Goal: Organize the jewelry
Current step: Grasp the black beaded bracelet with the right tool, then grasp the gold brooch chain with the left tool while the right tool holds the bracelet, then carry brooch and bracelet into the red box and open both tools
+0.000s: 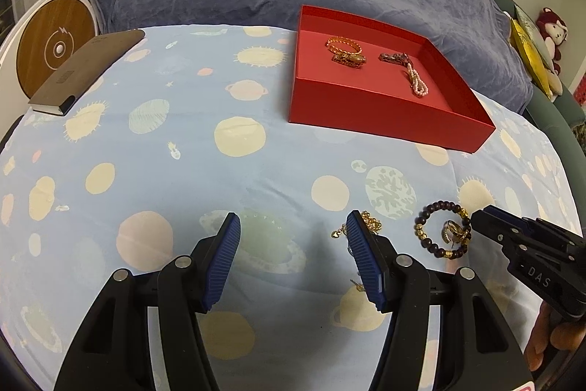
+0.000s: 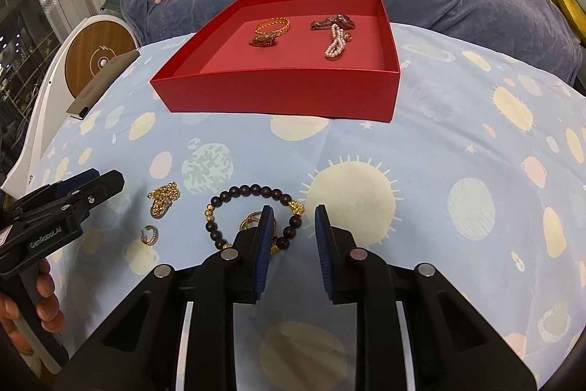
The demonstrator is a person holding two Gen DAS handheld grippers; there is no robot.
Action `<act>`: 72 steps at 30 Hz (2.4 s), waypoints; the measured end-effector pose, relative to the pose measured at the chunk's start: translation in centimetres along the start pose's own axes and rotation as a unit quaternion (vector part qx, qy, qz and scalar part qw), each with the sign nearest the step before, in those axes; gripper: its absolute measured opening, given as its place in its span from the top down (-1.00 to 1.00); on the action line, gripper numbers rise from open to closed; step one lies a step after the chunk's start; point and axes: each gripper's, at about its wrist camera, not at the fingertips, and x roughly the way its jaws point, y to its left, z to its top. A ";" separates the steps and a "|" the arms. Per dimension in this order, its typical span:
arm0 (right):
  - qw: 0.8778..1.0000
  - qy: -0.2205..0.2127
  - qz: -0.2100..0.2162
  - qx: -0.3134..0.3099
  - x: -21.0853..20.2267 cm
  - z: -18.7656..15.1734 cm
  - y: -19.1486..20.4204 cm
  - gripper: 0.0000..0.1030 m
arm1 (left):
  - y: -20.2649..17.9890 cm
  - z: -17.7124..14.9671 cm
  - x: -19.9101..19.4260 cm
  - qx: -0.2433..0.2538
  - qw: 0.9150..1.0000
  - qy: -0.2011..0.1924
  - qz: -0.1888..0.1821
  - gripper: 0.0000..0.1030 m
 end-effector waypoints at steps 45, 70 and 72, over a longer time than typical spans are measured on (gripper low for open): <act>0.997 -0.042 0.070 -0.003 -5.4 0.1 0.8 0.86 | -4.3 -0.4 3.4 0.039 0.999 0.004 -0.023 0.04; 0.993 -0.073 0.092 0.013 -8.0 1.2 0.0 0.86 | -1.6 2.7 -2.8 -0.010 0.994 -0.047 -0.095 0.96; 0.992 -0.077 0.095 0.013 -8.4 1.4 0.1 0.86 | -1.7 2.8 -3.2 -0.010 0.994 -0.050 -0.095 0.96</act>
